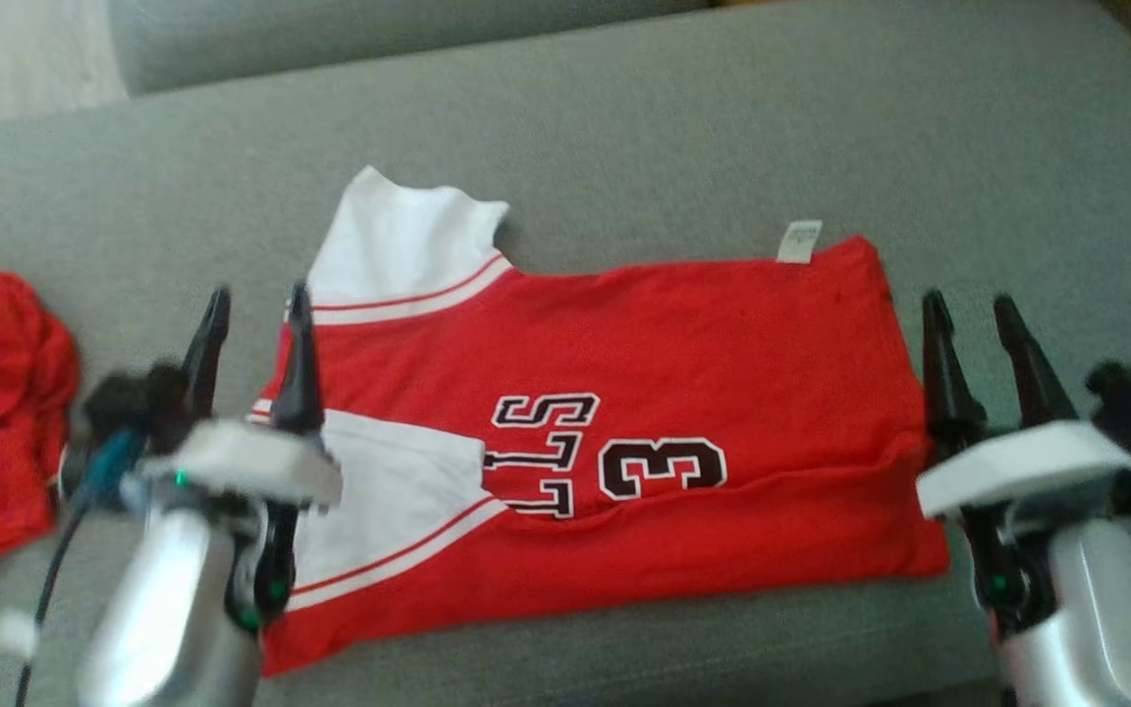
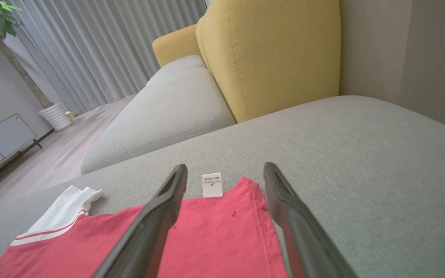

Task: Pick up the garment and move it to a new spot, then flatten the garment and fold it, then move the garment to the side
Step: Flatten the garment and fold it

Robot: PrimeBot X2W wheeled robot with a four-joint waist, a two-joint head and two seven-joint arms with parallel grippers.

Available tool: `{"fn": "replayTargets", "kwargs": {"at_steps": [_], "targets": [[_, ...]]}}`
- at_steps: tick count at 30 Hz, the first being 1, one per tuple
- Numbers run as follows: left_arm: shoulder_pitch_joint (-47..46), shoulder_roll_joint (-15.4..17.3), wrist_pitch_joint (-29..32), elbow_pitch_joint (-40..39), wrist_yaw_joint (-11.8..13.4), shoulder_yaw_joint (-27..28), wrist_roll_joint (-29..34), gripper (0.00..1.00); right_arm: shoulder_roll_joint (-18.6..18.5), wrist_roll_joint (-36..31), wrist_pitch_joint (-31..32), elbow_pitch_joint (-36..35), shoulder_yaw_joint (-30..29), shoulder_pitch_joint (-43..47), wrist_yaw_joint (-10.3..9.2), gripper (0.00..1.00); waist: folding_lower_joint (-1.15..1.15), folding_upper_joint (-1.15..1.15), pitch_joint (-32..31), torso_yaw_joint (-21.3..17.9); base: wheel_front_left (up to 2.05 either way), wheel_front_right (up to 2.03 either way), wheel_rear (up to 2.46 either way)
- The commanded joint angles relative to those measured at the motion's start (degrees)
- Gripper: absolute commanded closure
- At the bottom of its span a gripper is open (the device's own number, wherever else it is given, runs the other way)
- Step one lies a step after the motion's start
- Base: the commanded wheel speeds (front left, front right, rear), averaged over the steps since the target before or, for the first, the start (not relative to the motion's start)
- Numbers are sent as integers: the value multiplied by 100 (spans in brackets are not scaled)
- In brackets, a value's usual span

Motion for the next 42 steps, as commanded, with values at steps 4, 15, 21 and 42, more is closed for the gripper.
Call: {"fn": "replayTargets", "kwargs": {"at_steps": [4,15,21,42], "targets": [[-1364,324,399,421,-319,-158,319,0,-131,-120,-80,12,314,-678,-5,0,0,0,502,-271,0,0,0],[-4037,1088,2620,2377,-1190,-895,583,0,-157,-221,143,342,830,-1808,-5,0,0,0,1359,-727,0,0,0],[-4793,1417,3112,3115,-1256,-1344,613,0,-155,-143,103,445,1084,-2125,-5,0,0,0,1630,-950,0,0,0],[-5294,1564,3934,3475,-1263,-2885,-629,100,-251,-82,9,1079,963,-2543,-5,0,0,0,1676,-970,0,0,0]]}}
